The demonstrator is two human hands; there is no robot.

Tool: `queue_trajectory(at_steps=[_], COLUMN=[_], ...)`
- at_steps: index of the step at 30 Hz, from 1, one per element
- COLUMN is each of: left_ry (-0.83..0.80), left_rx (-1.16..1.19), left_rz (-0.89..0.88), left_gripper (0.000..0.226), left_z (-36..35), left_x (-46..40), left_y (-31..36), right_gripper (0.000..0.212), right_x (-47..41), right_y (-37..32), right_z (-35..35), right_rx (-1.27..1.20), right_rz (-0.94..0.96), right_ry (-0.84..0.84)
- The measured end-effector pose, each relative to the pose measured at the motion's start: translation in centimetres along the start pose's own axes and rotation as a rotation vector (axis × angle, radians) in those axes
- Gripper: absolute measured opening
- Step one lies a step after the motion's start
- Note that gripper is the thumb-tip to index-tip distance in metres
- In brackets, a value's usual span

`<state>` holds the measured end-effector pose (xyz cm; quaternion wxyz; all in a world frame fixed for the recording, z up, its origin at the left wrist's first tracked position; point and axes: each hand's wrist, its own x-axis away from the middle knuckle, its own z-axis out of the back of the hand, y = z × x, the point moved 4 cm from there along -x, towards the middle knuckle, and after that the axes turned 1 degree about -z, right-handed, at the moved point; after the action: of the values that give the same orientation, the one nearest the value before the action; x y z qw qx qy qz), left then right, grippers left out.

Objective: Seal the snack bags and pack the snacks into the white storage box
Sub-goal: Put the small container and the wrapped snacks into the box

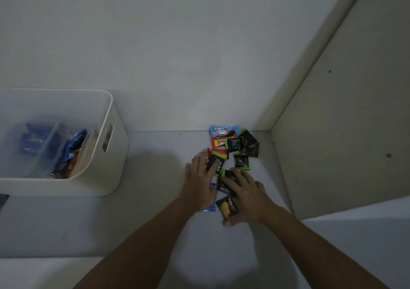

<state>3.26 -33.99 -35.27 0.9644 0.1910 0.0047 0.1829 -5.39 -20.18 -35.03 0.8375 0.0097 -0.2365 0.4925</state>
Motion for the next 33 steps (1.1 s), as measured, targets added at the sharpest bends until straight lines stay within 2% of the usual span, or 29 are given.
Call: queue_trajectory(at_steps=[2, 4, 7, 9, 12, 13, 18, 21, 25, 29, 33], left_ry=[-0.106, -0.244, -0.288, -0.345, -0.446, -0.446, -0.244, -0.14, -0.098, -0.084, -0.063], left_rx=[-0.063, -0.14, -0.193, -0.21, -0.257, -0.271, -0.116, -0.017, 0.113, 0.181, 0.273], left_rz=[-0.054, -0.065, -0.085, -0.097, -0.093, -0.086, -0.015, -0.004, 0.044, 0.12, 0.171], left_gripper=[0.091, 0.093, 0.096, 0.104, 0.123, 0.123, 0.084, 0.071, 0.05, 0.027, 0.022], left_z=[-0.4, -0.6, 0.1, 0.7, 1.3, 1.4, 1.0, 1.2, 1.2, 1.4, 1.7], left_x=[-1.0, -1.8, -2.3, -2.2, -1.3, -0.9, 1.5, 2.5, 3.3, 3.7, 4.5], left_y=[-0.1, -0.4, -0.9, -1.2, -1.8, -2.0, -2.8, -2.4, -1.4, -1.5, -1.9], right_gripper=[0.118, 0.1, 0.08, 0.083, 0.099, 0.097, 0.059, 0.041, 0.039, 0.047, 0.04], right_x=[0.1, 0.0, -0.1, -0.2, -0.3, -0.4, -0.4, -0.3, -0.1, 0.3, 0.6], right_y=[-0.1, 0.2, 0.5, 0.4, -0.3, -0.7, -1.9, -2.4, -2.6, -2.8, -2.7], right_z=[0.0, 0.4, 0.9, 1.1, 1.3, 1.3, 1.4, 1.7, 1.9, 1.7, 1.2], right_rx=[0.077, 0.061, 0.058, 0.047, -0.009, -0.009, 0.023, 0.008, 0.006, -0.019, 0.067], right_rz=[0.02, 0.004, -0.02, -0.027, -0.067, -0.079, -0.131, -0.139, -0.126, -0.163, -0.222], right_ry=[0.038, 0.089, 0.133, 0.106, 0.002, -0.014, 0.064, 0.071, 0.082, 0.127, 0.122])
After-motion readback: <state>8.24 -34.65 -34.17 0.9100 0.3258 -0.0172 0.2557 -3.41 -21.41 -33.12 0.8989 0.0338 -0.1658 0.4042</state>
